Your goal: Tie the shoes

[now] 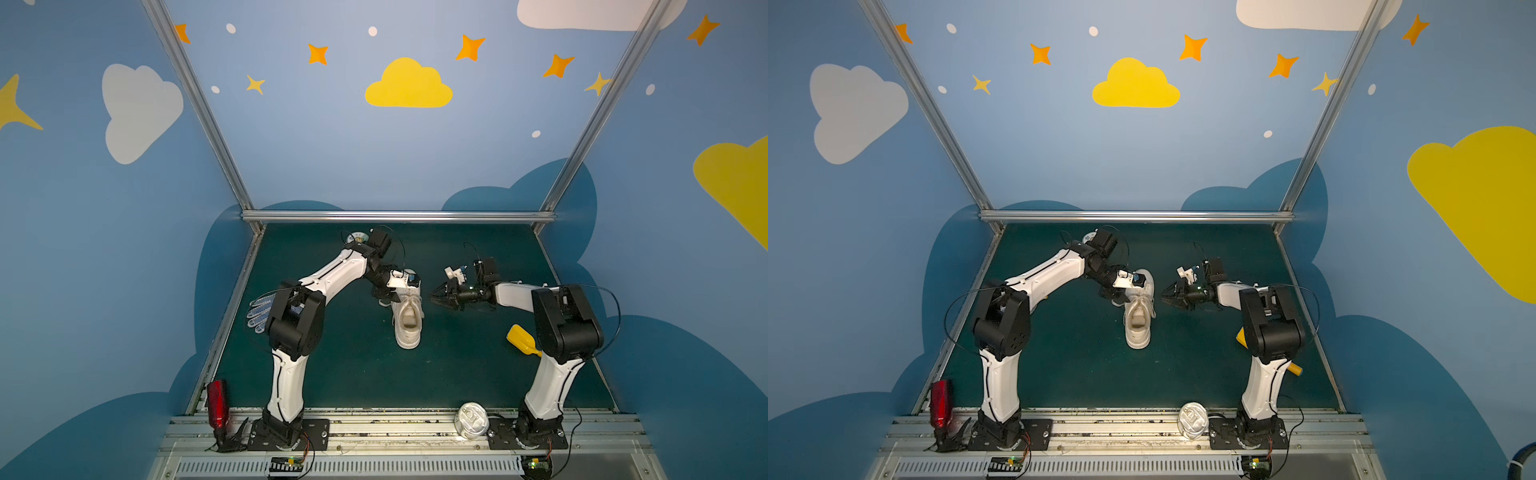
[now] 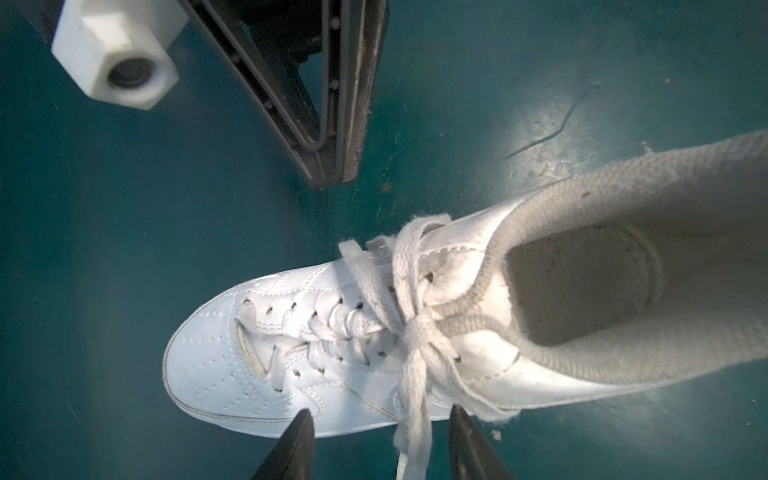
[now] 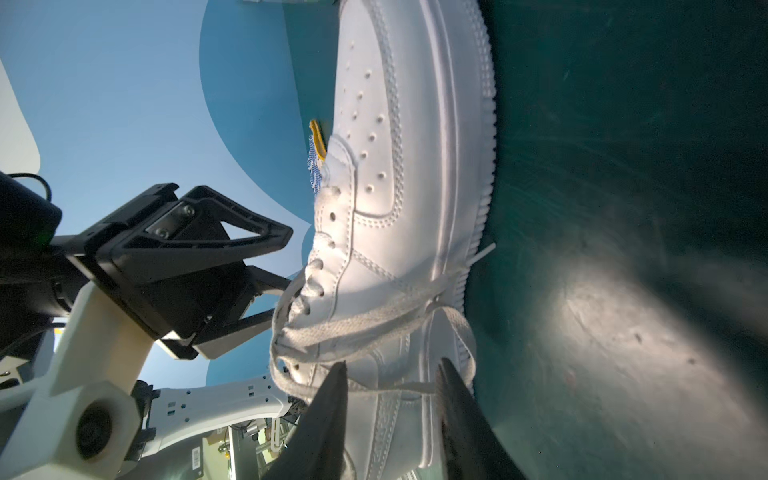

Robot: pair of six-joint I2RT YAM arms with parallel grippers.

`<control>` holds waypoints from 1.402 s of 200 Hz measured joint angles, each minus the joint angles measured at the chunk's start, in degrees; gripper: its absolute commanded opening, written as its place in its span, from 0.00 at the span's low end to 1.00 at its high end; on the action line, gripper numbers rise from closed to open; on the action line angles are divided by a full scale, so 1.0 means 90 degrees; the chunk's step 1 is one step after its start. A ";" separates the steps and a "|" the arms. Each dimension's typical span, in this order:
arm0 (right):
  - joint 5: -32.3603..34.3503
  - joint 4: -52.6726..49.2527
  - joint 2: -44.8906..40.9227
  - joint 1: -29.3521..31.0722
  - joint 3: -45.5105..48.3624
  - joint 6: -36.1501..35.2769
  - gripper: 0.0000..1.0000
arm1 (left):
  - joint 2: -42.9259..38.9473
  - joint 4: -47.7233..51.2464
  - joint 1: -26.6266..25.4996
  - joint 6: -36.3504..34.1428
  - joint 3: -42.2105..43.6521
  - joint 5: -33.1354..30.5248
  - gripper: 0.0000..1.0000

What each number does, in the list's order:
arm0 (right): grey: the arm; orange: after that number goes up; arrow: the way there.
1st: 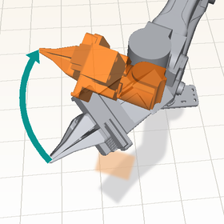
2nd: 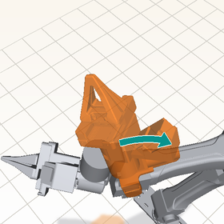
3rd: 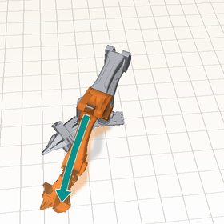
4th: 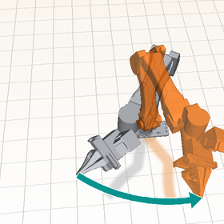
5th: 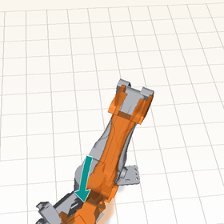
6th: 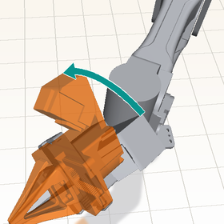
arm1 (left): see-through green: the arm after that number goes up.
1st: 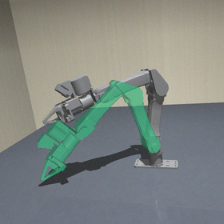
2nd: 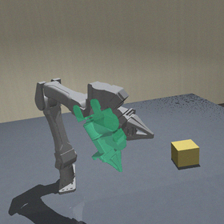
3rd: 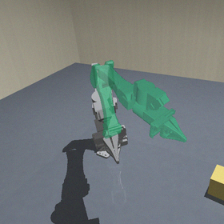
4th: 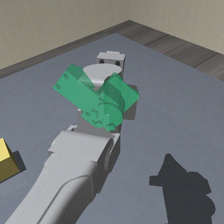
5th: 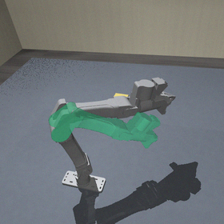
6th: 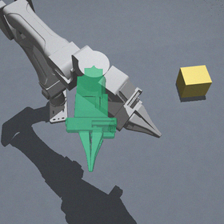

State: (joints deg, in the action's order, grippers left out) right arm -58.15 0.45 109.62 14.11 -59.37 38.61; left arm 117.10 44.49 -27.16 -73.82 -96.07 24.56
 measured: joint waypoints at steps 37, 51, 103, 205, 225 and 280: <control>-0.0085 0.0153 0.0296 0.0136 -0.0255 0.0131 0.37 | 0.0000 0.0007 0.0000 0.0010 -0.0002 0.0015 0.49; -0.0143 0.0209 0.0420 0.0180 -0.0321 0.0187 0.37 | 0.0000 0.0012 0.0000 0.0012 -0.0002 0.0015 0.49; -0.0289 0.0260 0.0656 0.0323 -0.0481 0.0311 0.37 | 0.0002 0.0039 0.0000 0.0012 -0.0002 0.0027 0.49; -0.0418 0.0333 0.0767 0.0355 -0.0595 0.0425 0.00 | 0.0029 0.0066 -0.0032 0.0019 -0.0005 0.0051 0.42; -0.0418 0.0321 0.0767 0.0355 -0.0595 0.0410 0.00 | 0.0032 0.0080 -0.0032 0.0012 -0.0005 0.0051 0.41; -0.0386 0.0158 0.0675 0.0299 -0.0590 0.0287 0.00 | 0.0284 0.0257 -0.0032 0.0012 -0.0192 0.0049 0.34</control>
State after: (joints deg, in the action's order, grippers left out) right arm -61.63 1.87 115.70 16.80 -64.69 41.19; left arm 119.66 46.81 -27.44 -73.71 -97.80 24.99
